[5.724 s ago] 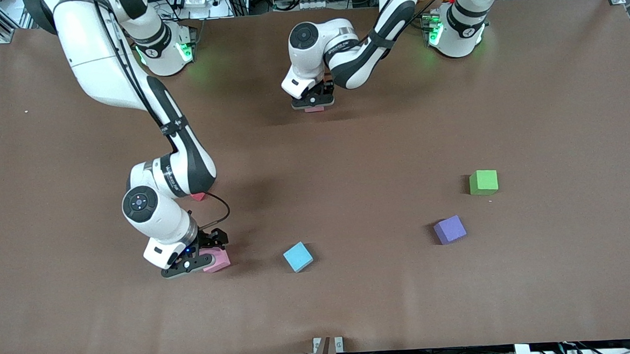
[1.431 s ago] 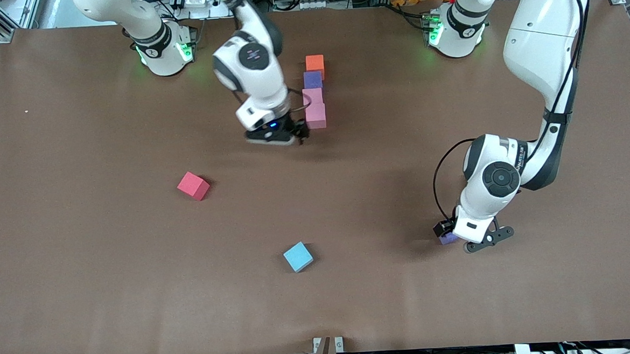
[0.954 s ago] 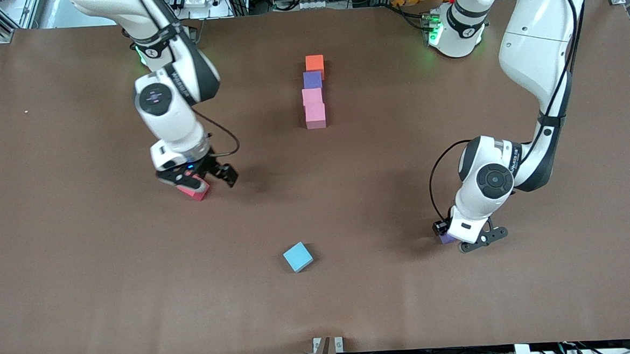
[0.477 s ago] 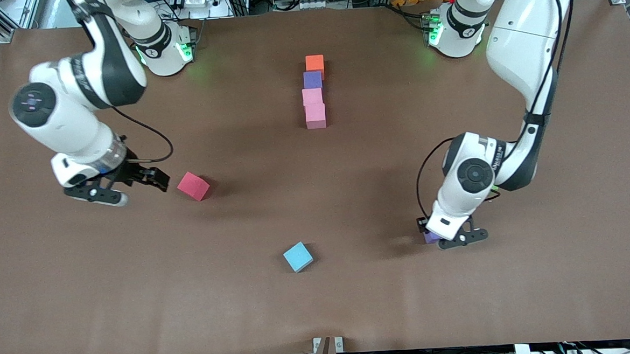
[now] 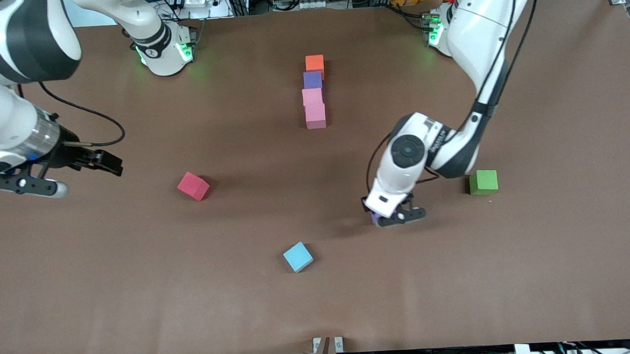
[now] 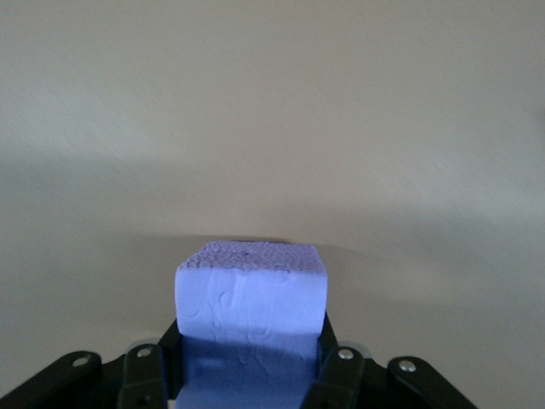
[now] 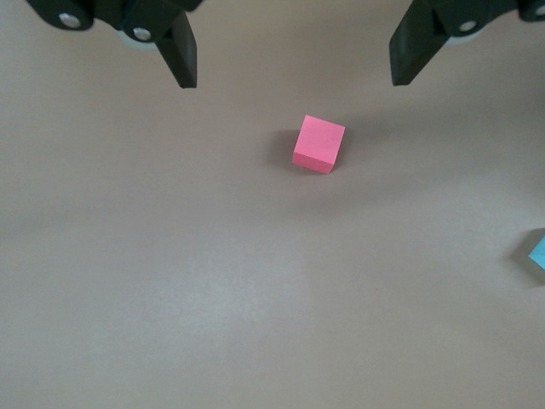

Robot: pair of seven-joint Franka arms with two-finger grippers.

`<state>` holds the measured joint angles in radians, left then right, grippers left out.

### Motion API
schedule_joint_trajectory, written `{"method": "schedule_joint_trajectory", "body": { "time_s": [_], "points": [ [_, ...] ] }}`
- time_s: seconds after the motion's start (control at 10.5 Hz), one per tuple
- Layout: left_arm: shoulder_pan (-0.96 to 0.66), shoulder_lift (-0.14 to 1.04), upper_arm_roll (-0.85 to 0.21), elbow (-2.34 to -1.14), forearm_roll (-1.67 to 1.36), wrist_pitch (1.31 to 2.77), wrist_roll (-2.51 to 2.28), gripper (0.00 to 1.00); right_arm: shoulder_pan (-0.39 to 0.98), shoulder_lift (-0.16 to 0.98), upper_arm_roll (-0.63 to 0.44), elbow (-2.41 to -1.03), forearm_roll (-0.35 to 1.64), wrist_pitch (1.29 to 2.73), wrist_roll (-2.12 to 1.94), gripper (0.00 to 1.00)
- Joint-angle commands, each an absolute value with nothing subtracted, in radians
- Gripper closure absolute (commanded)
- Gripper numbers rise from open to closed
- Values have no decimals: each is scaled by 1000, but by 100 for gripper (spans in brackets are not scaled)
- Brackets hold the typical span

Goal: Arrange blocks into number 1
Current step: 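Carry the purple cube to the end of the column with the left gripper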

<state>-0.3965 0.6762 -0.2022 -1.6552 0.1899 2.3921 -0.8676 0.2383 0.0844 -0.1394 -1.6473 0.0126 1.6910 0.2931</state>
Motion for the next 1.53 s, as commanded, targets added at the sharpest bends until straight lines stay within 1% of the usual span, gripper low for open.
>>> {"method": "schedule_joint_trajectory", "body": {
  "time_s": [0.0,0.29,0.67,0.95,1.43],
  "points": [
    [-403,650,-291,-1671,167,2349,-987,100,173,97,-118,-1566,9,1594,200,0],
    [-423,658,-391,-1684,184,2338,-1097,100,156,97,-130,-1484,2,1459,170,0],
    [-442,661,-472,-1736,258,2338,-1235,100,163,97,-153,-1477,3,1453,169,0],
    [-460,661,-495,-1764,267,2338,-1267,100,158,100,-158,-1471,14,1457,167,0],
    [-465,661,-523,-1812,373,2338,-1269,100,147,103,-158,-1471,18,1459,164,0]
  ]
}}
